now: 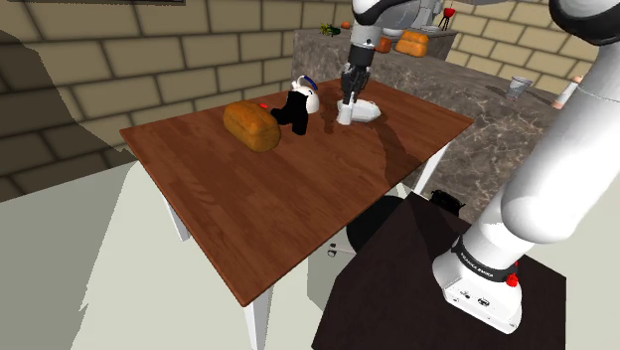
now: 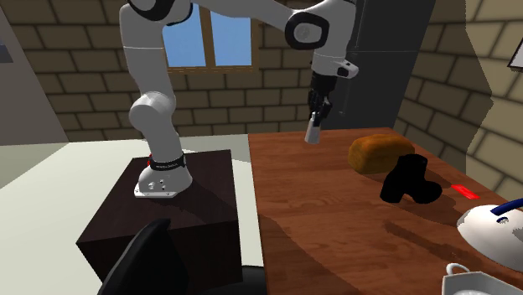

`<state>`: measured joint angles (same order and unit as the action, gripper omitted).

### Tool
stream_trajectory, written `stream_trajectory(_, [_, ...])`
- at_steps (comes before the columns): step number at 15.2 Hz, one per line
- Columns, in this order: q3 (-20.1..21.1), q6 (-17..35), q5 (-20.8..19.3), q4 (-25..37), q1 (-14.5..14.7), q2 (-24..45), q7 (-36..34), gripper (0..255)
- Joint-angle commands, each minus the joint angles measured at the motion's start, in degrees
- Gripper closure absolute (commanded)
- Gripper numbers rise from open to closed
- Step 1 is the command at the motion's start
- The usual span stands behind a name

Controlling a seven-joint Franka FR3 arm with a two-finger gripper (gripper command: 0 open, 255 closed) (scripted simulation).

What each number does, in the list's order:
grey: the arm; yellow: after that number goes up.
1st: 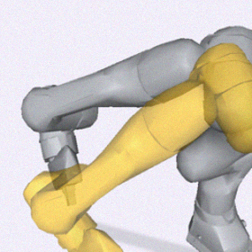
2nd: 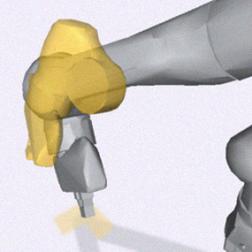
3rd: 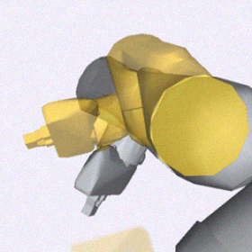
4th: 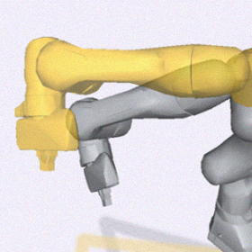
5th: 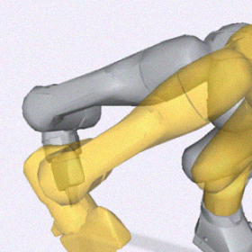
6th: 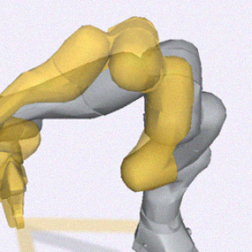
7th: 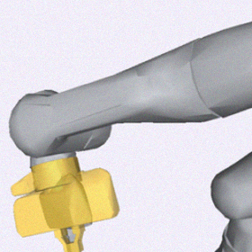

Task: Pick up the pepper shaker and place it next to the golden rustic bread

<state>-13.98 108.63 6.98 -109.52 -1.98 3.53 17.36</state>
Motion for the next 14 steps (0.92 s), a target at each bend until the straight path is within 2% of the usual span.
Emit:
stream_trajectory(1, [1.00, -0.45, 0.68, 3.03, 1.03, 2.43, -1.92, 255])
stream_trajectory(8, [3.89, -3.53, 2.53, 17.15, 4.03, 12.96, -8.00, 255])
stream_trajectory(14, [5.84, -8.60, 3.56, 34.25, 6.05, 24.45, -13.15, 255])
